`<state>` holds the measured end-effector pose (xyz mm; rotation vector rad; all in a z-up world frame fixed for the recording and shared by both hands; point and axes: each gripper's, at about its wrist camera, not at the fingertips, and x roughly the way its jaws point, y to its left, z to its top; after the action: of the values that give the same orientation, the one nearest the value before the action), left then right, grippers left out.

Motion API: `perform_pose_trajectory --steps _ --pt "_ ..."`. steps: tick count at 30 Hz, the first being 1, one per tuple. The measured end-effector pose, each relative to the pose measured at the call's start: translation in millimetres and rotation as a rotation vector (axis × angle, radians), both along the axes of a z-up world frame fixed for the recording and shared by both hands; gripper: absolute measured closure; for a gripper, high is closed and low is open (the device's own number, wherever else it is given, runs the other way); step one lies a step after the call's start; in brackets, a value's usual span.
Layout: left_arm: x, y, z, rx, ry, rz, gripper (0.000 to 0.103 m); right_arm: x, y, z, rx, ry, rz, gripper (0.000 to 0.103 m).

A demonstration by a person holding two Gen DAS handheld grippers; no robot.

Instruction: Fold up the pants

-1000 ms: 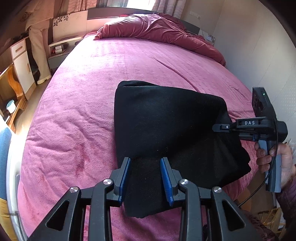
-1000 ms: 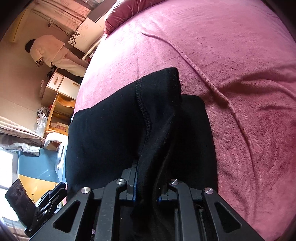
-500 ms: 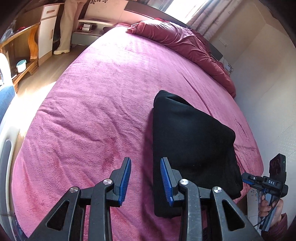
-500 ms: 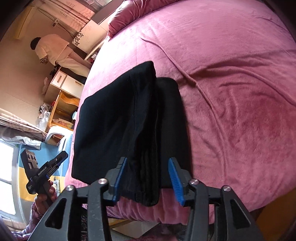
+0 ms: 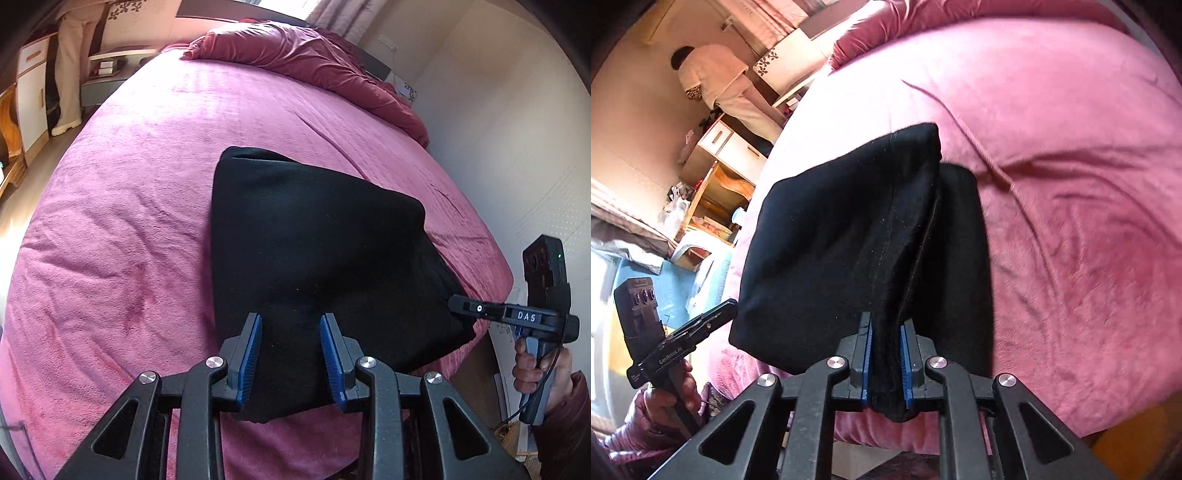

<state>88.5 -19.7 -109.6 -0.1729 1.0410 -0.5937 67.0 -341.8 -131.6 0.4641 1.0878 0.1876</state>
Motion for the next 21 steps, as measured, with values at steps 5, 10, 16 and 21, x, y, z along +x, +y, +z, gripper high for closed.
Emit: perform_pose_trajectory --steps 5,10,16,21 --pt "-10.7 -20.0 -8.2 0.001 0.041 -0.081 0.070 0.9 -17.1 -29.3 -0.034 0.086 -0.056 0.090" --pt "-11.4 -22.3 -4.8 0.017 0.027 -0.080 0.070 -5.2 -18.6 -33.3 0.004 0.070 -0.078 0.085" --pt "-0.3 -10.6 22.1 0.146 -0.094 0.064 0.066 -7.9 -9.0 -22.2 -0.034 0.061 -0.079 0.067" --pt "-2.3 -3.9 38.2 0.172 -0.146 0.094 0.057 -1.8 -4.8 -1.9 -0.085 0.012 -0.119 0.049"
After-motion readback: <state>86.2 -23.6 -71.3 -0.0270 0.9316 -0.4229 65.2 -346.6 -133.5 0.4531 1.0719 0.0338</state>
